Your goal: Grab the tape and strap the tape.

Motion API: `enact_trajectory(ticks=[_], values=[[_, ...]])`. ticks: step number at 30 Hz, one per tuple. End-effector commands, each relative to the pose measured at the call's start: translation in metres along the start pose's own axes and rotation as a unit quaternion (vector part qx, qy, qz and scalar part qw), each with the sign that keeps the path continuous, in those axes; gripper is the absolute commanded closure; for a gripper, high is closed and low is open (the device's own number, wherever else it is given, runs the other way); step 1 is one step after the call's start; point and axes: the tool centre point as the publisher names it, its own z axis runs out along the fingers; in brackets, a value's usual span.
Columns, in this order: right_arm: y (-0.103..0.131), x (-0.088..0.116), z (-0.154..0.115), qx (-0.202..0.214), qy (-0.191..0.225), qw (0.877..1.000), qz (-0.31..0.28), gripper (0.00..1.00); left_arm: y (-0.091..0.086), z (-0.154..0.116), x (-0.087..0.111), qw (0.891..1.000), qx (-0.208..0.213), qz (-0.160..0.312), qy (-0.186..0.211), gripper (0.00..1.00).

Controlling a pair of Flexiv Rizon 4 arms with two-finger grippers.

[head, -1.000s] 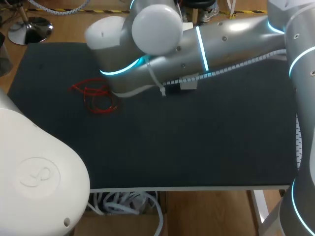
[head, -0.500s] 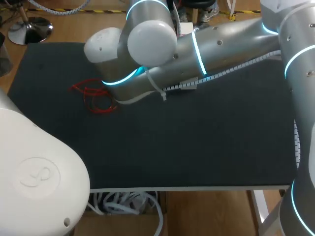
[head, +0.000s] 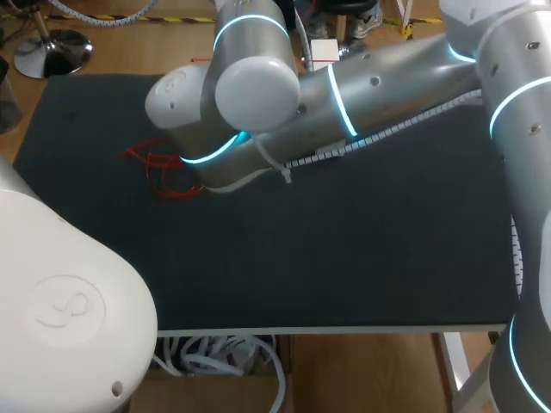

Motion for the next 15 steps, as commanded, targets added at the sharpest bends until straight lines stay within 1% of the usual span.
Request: enact_trajectory(ticks=[1,5,15], values=[[0.0021,0.0018,0.0006,0.002,0.001,1.000,0.000,1.00,-0.0002,-0.0010,0.0002,1.000,-0.002,-0.001,0.001,1.00],[0.0051,0.0002,0.0002,0.006,-0.017,1.000,-0.001,1.00,-0.0002,-0.0010,0.0002,1.000,-0.002,-0.001,0.001,1.00],[0.0115,-0.0005,-0.0031,0.013,-0.038,0.999,-0.005,1.00,-0.0002,-0.0010,0.0002,1.000,-0.002,-0.001,0.001,1.00]])
